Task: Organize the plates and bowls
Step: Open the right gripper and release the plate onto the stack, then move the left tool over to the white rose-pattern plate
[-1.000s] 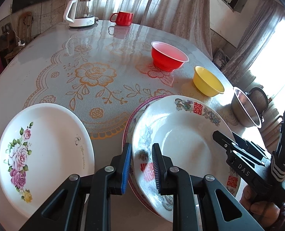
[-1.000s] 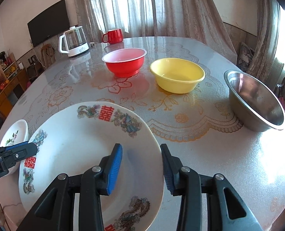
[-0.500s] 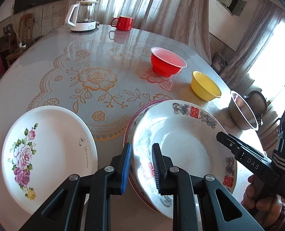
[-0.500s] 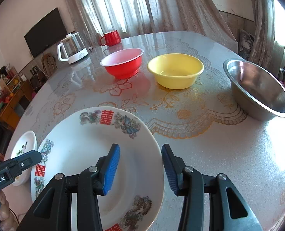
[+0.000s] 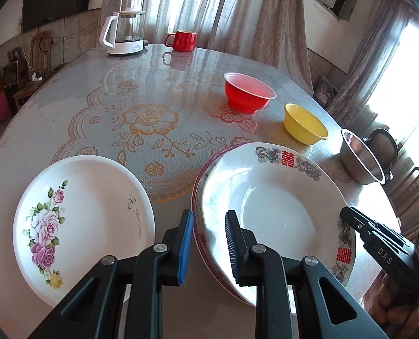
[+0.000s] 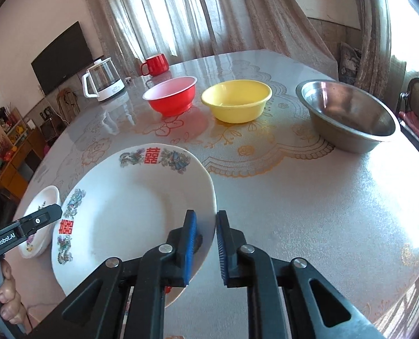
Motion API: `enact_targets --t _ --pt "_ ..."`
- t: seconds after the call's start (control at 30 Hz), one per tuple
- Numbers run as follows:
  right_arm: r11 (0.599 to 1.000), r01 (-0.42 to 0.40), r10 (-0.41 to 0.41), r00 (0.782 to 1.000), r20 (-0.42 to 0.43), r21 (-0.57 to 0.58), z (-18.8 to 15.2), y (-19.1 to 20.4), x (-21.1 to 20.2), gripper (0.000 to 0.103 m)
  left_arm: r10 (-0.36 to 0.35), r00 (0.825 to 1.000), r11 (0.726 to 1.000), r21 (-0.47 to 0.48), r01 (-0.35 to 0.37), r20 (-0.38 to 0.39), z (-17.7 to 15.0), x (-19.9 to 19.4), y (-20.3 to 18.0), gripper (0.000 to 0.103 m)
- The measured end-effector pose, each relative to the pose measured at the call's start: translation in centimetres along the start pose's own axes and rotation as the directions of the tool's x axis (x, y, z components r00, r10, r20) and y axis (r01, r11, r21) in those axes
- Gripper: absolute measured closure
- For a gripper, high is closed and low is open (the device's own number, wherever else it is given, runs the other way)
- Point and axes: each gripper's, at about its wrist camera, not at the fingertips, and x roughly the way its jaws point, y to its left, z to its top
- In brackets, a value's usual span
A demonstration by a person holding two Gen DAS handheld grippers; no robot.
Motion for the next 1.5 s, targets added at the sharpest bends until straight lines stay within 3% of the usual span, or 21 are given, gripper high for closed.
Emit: enact_targets --t 0.23,0.63,0.97,1.1,1.5 --pt "0.999 -0.02 0.021 0.999 -0.024 0.025 0.6 0.0 0.7 0.087 -0.004 1.0 1.0 0.004 0.004 -0.006 -0.4 0.2 -0.3 0.079" --pt "0.989 0.049 -0.05 0.999 -0.002 -0.14 -0.3 2.5 0.7 0.077 0.057 0.998 0.998 0.025 -0.058 0.032 -0.8 -0.2 -0.6 0.076" --pt "0.987 0.058 -0.057 0.998 0.011 -0.15 -0.6 2.7 0.5 0.075 0.068 0.997 0.997 0.037 -0.069 0.037 -1.2 -0.4 -0.8 0.076" --pt "0.985 0.052 -0.05 0.999 0.011 -0.166 -0.9 3.1 0.4 0.066 0.066 0.997 0.997 0.049 -0.068 0.044 -1.4 -0.7 -1.1 0.075" --pt "0.987 0.042 -0.043 0.999 -0.004 -0.155 -0.9 3.3 0.2 0.061 0.076 0.996 0.996 0.032 -0.078 0.056 -1.9 -1.8 -0.5 0.067"
